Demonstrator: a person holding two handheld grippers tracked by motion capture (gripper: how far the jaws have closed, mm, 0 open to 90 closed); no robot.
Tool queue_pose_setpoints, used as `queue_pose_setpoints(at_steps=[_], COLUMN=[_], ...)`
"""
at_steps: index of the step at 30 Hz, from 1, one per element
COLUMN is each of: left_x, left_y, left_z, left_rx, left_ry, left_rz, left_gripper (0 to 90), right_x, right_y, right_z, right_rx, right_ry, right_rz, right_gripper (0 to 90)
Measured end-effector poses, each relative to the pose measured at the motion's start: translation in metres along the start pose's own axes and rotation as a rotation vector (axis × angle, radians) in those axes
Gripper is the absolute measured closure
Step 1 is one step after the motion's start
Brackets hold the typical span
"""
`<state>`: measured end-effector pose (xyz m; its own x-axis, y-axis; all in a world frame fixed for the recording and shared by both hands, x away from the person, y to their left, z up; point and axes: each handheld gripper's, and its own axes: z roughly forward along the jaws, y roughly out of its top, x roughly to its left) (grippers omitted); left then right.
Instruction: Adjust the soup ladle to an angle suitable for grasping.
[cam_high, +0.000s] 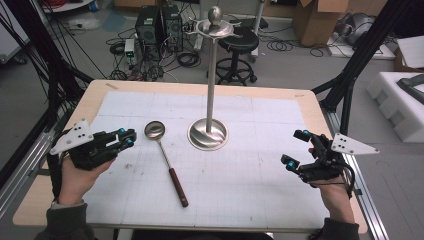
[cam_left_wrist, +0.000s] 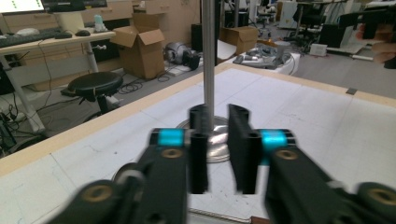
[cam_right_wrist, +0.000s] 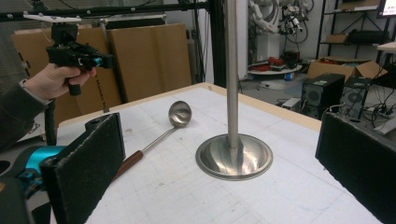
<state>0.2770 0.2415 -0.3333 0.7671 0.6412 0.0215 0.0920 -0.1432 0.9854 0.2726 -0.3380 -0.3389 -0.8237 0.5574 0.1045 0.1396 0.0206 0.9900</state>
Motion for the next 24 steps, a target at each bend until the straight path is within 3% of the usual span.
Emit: queue_pose_setpoints(at_steps=[2,14,17,18,24], left_x=[-0.001,0.001,0.006,0.009,0.016], left_y=[-0.001,-0.005,-0.009,-0.012,-0.023], left_z=[0.004,0.037,0.050,0.059,0.077], left_rx=[0.008,0.078,0.121,0.169,0.242], left_ry=[-0.001,-0.035,-0.047,-0.043,-0.048], left_rz=[0.005,-0.016,-0.036,-0.042,-0.059], left_gripper=[89.6,89.8,89.8,89.8,89.9], right_x=[0.000,0.001,0.000,-0.001,-0.001], right_y=[0.000,0.001,0.000,0.000,0.000], right_z=[0.000,-0.001,-0.001,-0.001,-0.002], right_rx=[0.000,-0.002,0.001,0.006,0.000], right_ry=[0.001,0.010,0.007,0.002,0.005], right_rz=[0.002,0.001,0.004,0.016,0.010], right_gripper=[0.3,0.3,0.3,0.3,0.3])
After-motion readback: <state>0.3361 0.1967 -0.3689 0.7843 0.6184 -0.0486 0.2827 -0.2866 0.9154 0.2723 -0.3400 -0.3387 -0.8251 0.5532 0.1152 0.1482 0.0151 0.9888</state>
